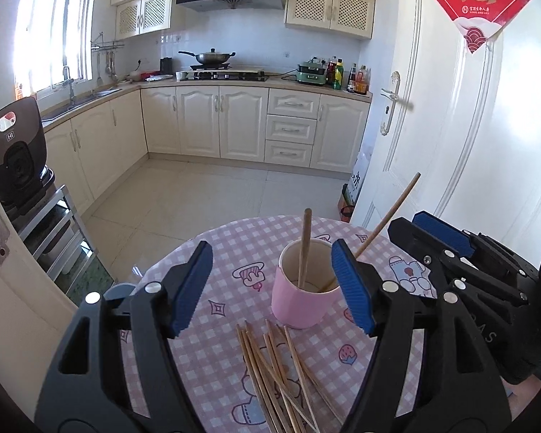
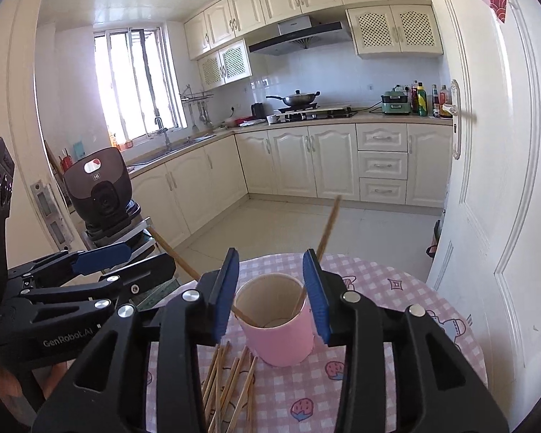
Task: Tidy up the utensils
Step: 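Open both grippers to release the chopsticks inside the cup, then move both grippers back down to the chopstick pile beside the cup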
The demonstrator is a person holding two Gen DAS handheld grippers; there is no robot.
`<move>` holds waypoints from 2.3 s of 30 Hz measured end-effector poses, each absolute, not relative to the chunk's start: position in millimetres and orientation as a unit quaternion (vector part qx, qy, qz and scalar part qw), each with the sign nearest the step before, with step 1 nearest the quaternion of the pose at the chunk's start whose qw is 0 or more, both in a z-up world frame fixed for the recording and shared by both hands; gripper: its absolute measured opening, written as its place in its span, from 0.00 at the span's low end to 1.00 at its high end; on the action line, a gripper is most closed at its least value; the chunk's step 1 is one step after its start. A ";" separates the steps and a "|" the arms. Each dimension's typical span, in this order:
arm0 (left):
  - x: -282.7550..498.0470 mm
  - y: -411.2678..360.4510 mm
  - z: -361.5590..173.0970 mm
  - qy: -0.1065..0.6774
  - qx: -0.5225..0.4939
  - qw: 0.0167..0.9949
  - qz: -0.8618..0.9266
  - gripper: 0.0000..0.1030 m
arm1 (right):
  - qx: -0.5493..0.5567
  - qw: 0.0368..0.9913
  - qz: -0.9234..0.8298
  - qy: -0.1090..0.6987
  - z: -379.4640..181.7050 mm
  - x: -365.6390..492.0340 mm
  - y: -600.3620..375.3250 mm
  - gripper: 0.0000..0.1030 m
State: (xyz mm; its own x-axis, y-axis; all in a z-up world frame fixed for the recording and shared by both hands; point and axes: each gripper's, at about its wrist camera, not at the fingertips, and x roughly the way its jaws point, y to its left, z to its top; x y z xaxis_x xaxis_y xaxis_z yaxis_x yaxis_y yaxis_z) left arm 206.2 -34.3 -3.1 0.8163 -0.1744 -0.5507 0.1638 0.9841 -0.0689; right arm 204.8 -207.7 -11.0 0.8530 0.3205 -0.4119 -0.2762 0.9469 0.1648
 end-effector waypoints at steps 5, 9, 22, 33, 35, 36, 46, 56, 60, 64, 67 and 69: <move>190.5 -23.5 -11.6 0.299 -0.003 0.951 -0.082 0.66 | 0.053 0.959 0.161 0.226 -13.3 189.6 -206.2 0.37; 179.6 -15.0 -24.7 0.321 0.001 0.943 -0.082 0.66 | 0.051 0.955 0.166 0.239 -22.6 180.3 -202.6 0.38; 180.1 14.2 -92.2 0.427 -0.052 0.898 -0.097 0.65 | 0.054 0.930 0.182 0.314 -78.2 171.9 -185.9 0.38; 211.0 -14.7 -145.0 0.511 -0.076 0.847 -0.125 0.36 | 0.058 0.901 0.175 0.393 -121.5 191.1 -182.6 0.38; 219.3 -20.0 -152.1 0.524 -0.080 0.839 -0.124 0.34 | 0.062 0.895 0.174 0.406 -128.6 194.9 -184.2 0.38; 222.6 -21.8 -155.8 0.529 -0.080 0.836 -0.121 0.34 | 0.064 0.893 0.173 0.411 -132.0 196.8 -185.2 0.38; 245.0 -29.5 -170.5 0.546 -0.076 0.827 -0.110 0.25 | 0.078 0.879 0.176 0.436 -146.7 208.0 -191.8 0.38; 246.3 -22.6 -165.6 0.531 -0.086 0.835 -0.114 0.11 | 0.095 0.857 0.194 0.467 -154.6 220.5 -184.8 0.38; 241.5 -12.9 -155.9 0.522 -0.087 0.840 -0.118 0.11 | 0.098 0.848 0.202 0.480 -157.9 227.9 -177.8 0.35; 240.2 -6.9 -150.5 0.519 -0.088 0.842 -0.120 0.10 | 0.093 0.842 0.196 0.495 -160.7 235.7 -171.6 0.30; 240.5 -6.8 -152.1 0.520 -0.089 0.841 -0.119 0.10 | 0.083 0.837 0.196 0.503 -163.1 240.1 -165.8 0.26; 240.4 -5.2 -153.4 0.521 -0.090 0.840 -0.118 0.10 | 0.071 0.840 0.192 0.502 -161.4 240.8 -162.1 0.25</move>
State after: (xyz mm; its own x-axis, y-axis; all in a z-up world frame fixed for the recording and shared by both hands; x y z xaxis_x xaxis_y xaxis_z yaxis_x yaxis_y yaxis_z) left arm 240.4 -5.2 -153.4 0.4287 -0.2918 -0.8550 0.1031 0.9560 -0.2746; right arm 240.8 -162.1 -161.4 0.4218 0.3944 -0.8164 -0.2519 0.9160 0.3123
